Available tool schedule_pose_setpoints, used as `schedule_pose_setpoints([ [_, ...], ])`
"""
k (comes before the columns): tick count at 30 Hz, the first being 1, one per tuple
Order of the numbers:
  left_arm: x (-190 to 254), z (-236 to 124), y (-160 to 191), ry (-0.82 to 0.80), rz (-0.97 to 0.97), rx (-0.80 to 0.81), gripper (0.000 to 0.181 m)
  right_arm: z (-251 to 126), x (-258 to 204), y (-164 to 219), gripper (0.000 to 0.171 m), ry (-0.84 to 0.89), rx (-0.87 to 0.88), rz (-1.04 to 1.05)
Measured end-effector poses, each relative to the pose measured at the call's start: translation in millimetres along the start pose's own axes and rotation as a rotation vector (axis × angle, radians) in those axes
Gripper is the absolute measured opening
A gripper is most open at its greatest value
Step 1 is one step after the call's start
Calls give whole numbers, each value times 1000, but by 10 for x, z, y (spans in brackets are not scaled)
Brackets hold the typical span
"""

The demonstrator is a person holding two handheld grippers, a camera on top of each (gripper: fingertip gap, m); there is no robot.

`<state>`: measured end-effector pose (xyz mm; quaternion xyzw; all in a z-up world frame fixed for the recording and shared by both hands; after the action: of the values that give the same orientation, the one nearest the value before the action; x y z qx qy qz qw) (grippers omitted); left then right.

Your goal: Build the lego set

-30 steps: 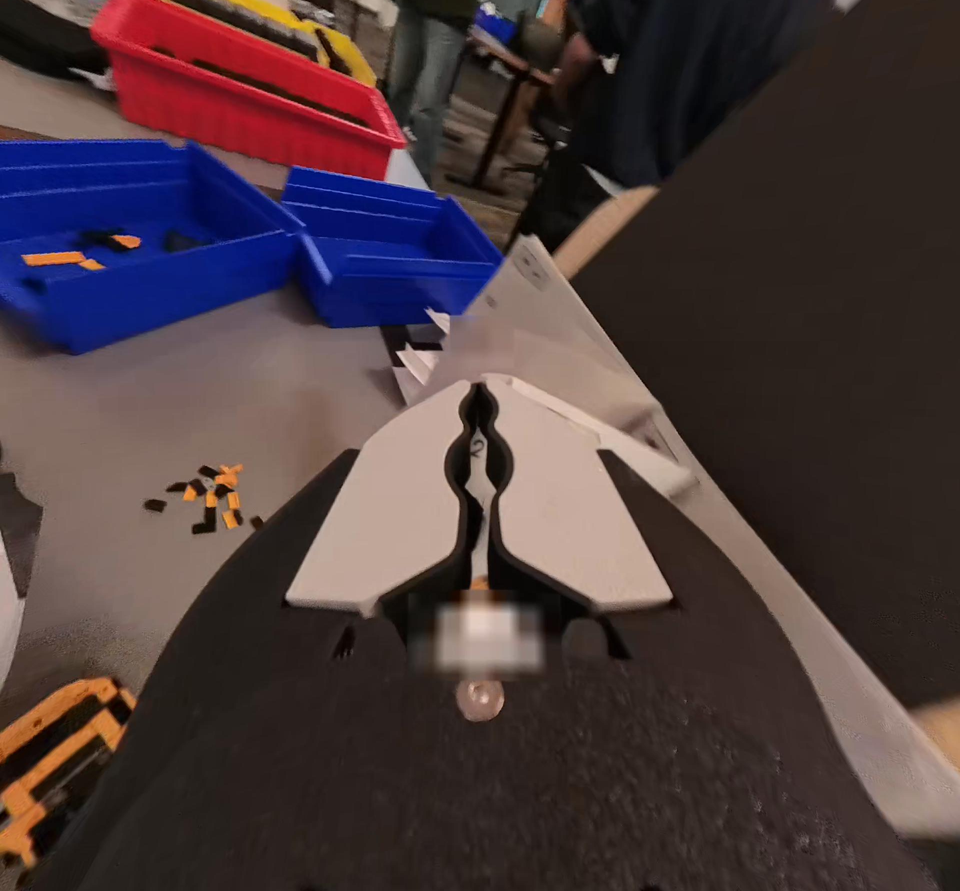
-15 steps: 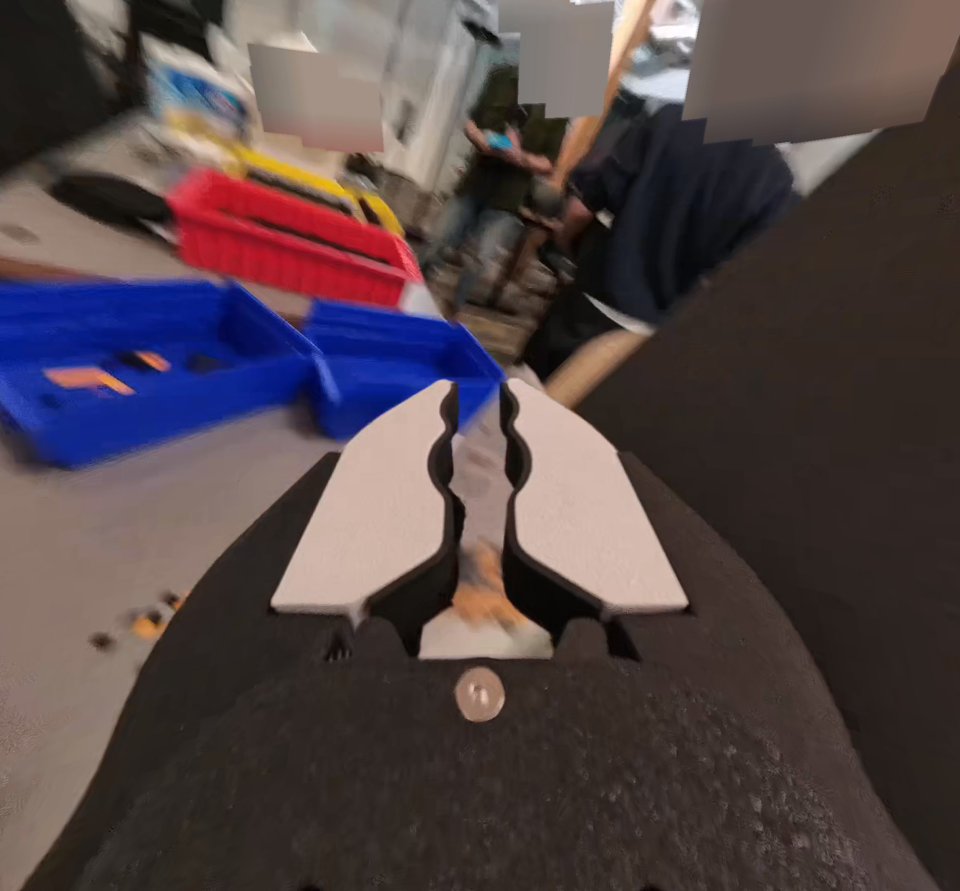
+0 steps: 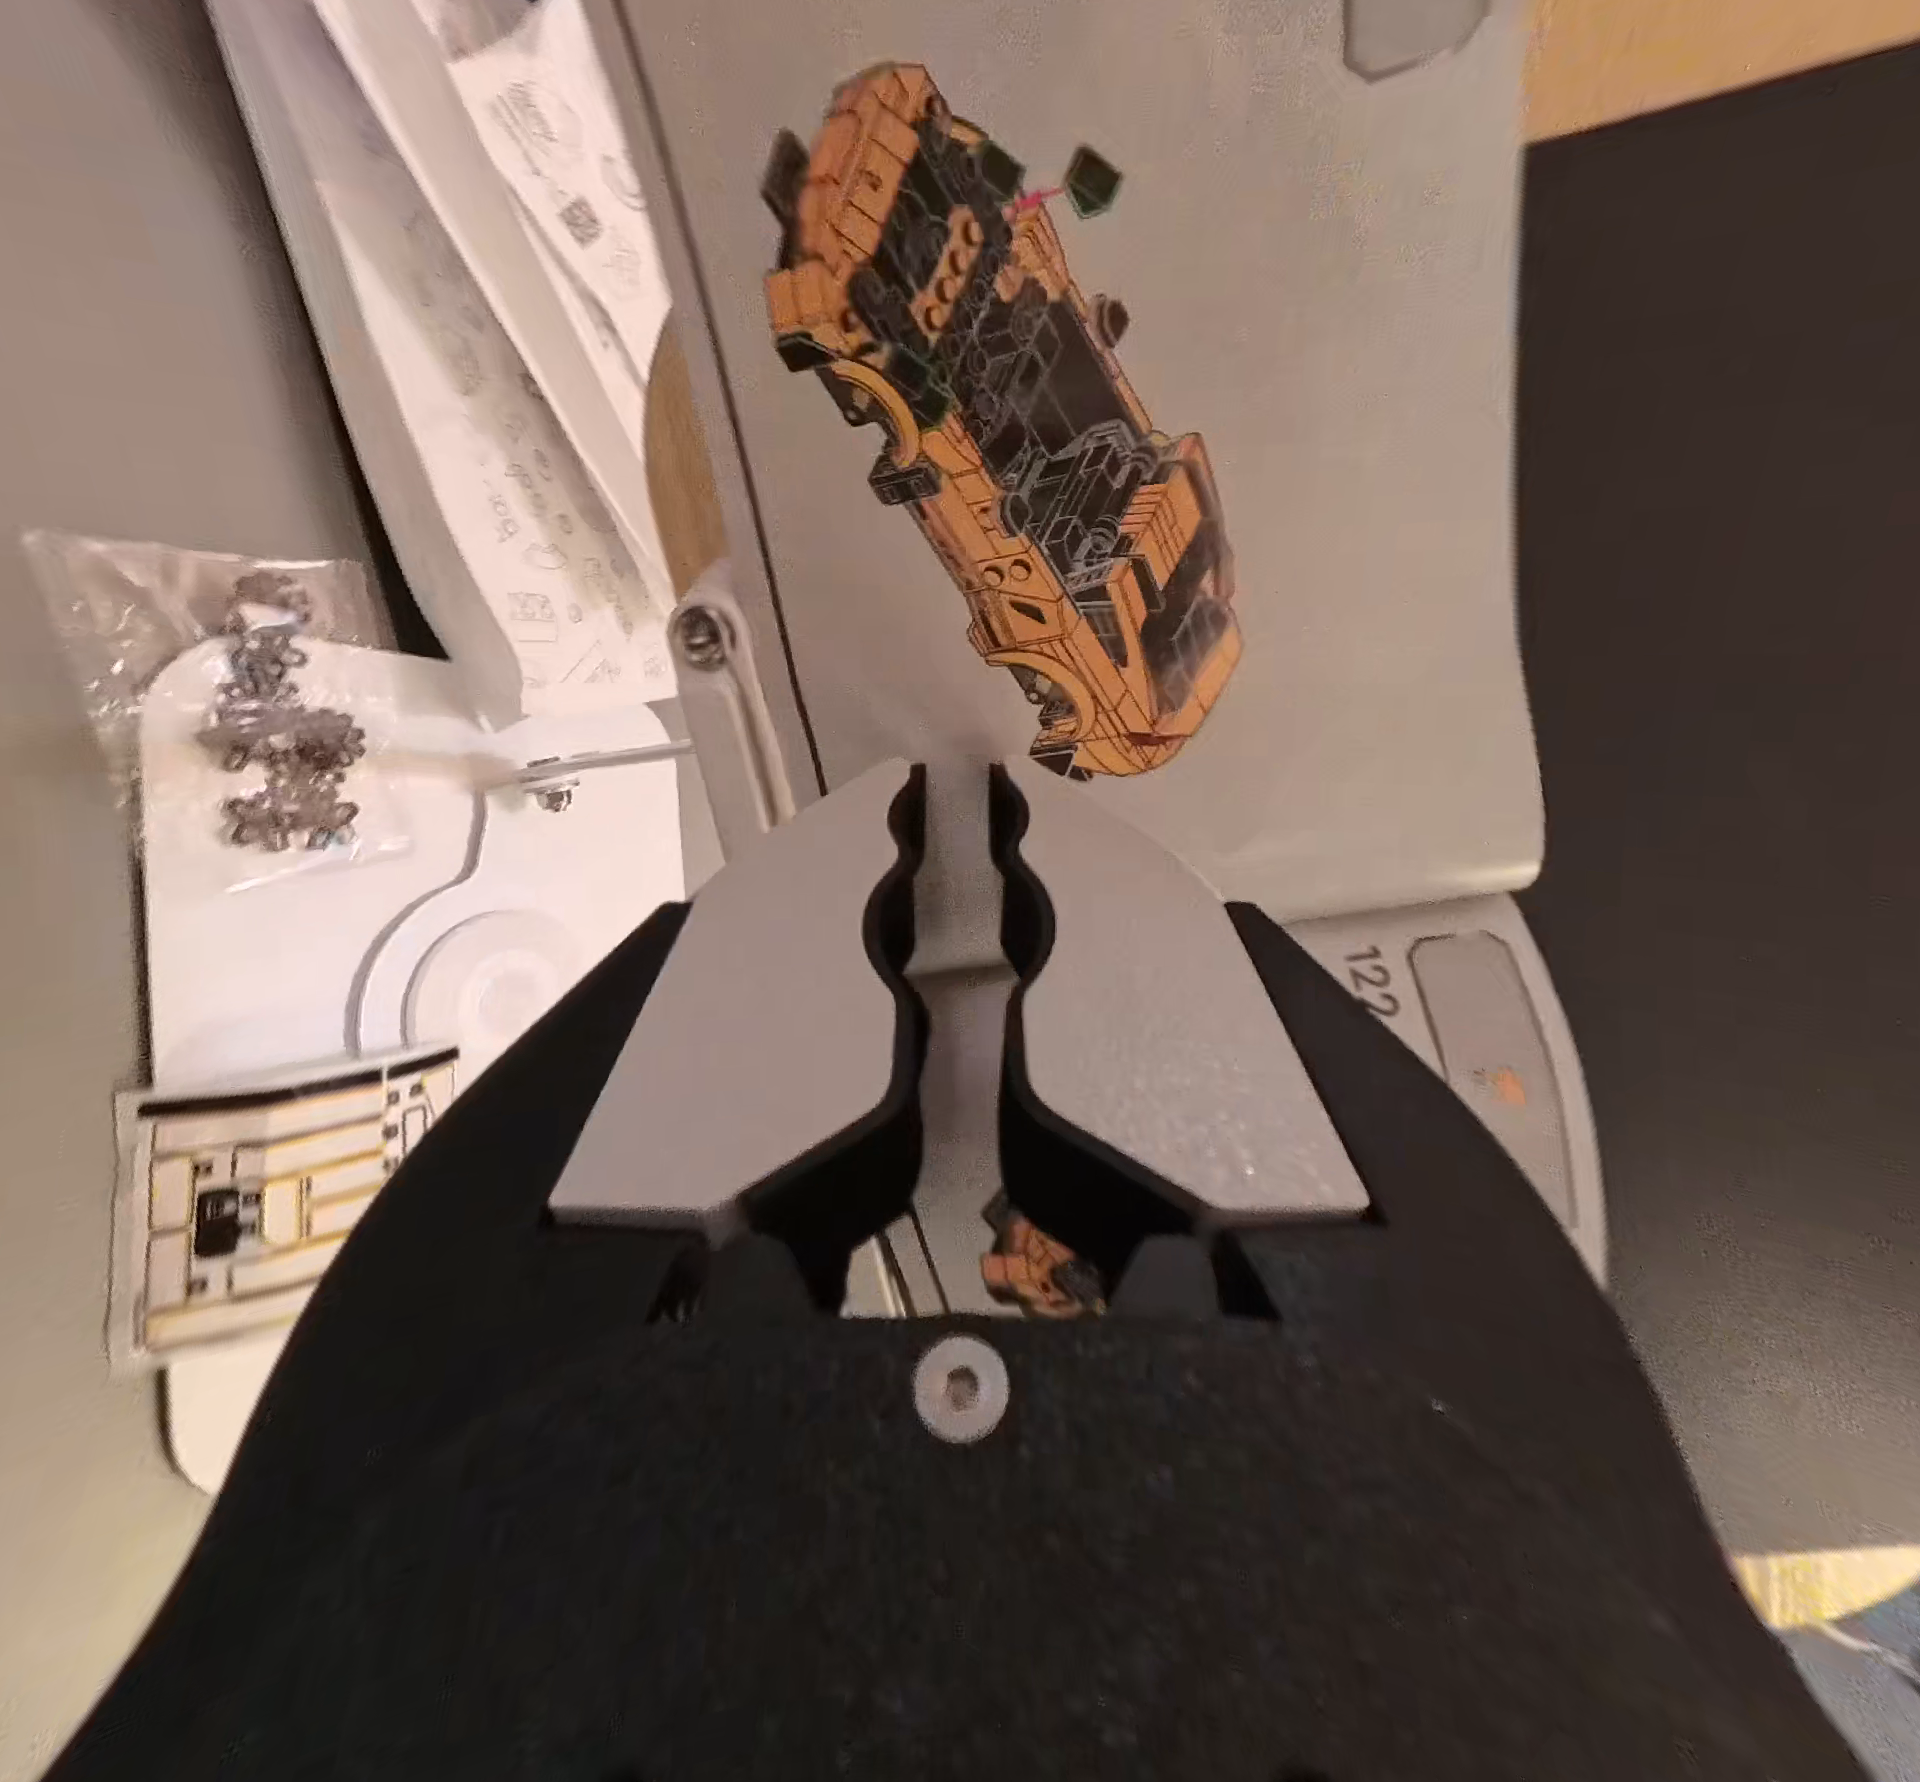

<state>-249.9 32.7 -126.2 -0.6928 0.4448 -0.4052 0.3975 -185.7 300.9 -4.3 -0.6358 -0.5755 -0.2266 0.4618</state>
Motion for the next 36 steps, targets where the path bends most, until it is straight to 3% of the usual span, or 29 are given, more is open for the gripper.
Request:
schedule_pose_setpoints([
  [5, 13, -27, -16, 0, 10, 8, 7, 71, 99, 37, 0, 65, 19, 75],
  [11, 10, -36, -25, 2, 7, 13, 7, -22, 166, 313, 0, 57, 64, 196],
  [17, -4, 5, 24, -4, 7, -14, 7, -56, 99, 305, 8, 23, 103, 243],
  [25, -3, 0, 20, -1, 8, -13, 7, -406, 310, 664, 9, 52, 195, 414],
  [29, -1, 19, 39, -2, 12, -24, 7, -305, 301, 856, 9, 97, 152, 380],
  [36, -26, 14, 39, -12, 4, -20, 7, -436, 247, 751, 11, 142, 189, 338],
])
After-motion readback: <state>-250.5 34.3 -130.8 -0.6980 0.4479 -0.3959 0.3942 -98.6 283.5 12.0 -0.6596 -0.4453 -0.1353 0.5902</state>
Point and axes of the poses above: each gripper's, where its closed fingertips meet, z out along the fingers, y out of its underside, x = y × z across the jaws, the point moved 6 cm from there along -z, back along the fingers, and after that the axes turned 9 degrees about -y, right-handed, at the moved point
